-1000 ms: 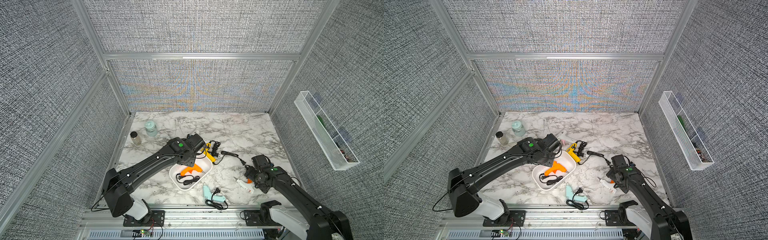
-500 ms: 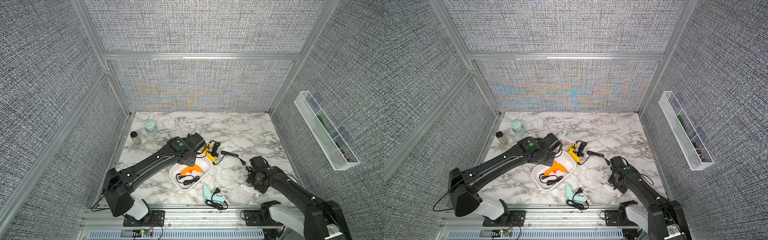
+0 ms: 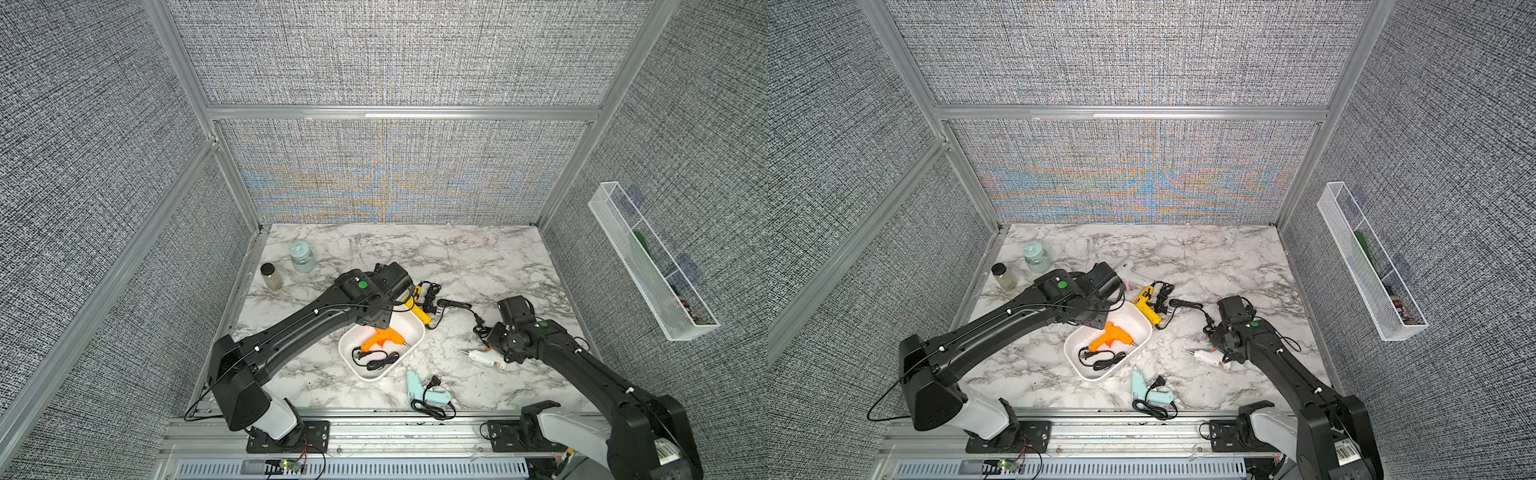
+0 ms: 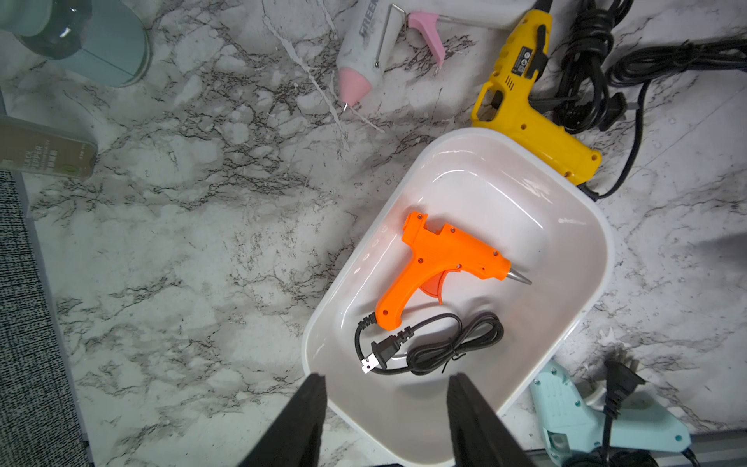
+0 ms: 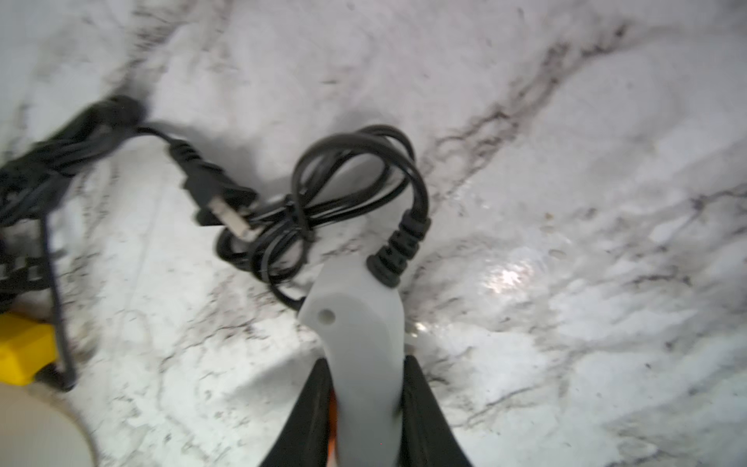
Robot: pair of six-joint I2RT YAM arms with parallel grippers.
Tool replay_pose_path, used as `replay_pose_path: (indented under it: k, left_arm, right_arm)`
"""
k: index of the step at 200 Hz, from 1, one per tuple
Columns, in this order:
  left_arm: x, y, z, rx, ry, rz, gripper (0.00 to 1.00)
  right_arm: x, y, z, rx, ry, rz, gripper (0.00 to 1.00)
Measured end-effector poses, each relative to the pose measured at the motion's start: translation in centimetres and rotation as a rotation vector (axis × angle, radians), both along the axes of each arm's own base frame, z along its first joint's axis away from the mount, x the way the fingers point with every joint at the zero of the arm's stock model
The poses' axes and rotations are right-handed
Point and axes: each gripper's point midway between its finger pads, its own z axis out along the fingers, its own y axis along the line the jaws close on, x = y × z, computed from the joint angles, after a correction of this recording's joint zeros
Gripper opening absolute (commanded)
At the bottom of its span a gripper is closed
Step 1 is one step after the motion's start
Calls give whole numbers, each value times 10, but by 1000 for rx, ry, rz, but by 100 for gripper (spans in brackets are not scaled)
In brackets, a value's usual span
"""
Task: Put the hot melt glue gun into the storage box
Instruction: Pick up the hot melt adhesive gun from the center of the board, then place the hot melt adhesive gun in the storage box.
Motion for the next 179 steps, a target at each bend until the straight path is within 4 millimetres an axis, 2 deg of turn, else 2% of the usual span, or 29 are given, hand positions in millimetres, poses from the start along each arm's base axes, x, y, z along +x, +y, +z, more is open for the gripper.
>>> replay_pose_path:
  k: [13, 27, 56, 86, 100, 125, 144, 156, 179]
  left_arm:
    - [1, 0, 2, 3, -6, 2, 54]
    - [2, 1, 4, 9, -12, 4, 54]
    - [5, 7, 11, 34, -30, 13, 54]
    - [9, 17, 21, 62, -65, 39, 55]
    - [11, 27, 29, 61, -87, 66, 55]
    - [13, 51, 50, 30, -145, 143, 55]
    - [10, 83, 70, 0, -214, 229, 55]
    - [6, 103, 82, -20, -261, 284, 55]
    - [-3, 148, 105, -64, -353, 409, 55]
  right_arm:
    - [9, 12, 15, 2, -29, 55, 1]
    - [20, 28, 34, -4, -60, 125, 0]
    - [46, 68, 84, -55, -145, 335, 1]
    - [75, 123, 137, -175, -235, 609, 1]
    - [89, 152, 155, -230, -282, 736, 1]
    - [102, 193, 166, -338, -309, 955, 0]
    - [102, 225, 176, -400, -341, 1126, 0]
    - [98, 244, 180, -435, -371, 1235, 0]
    - [76, 278, 184, -535, -436, 1474, 0]
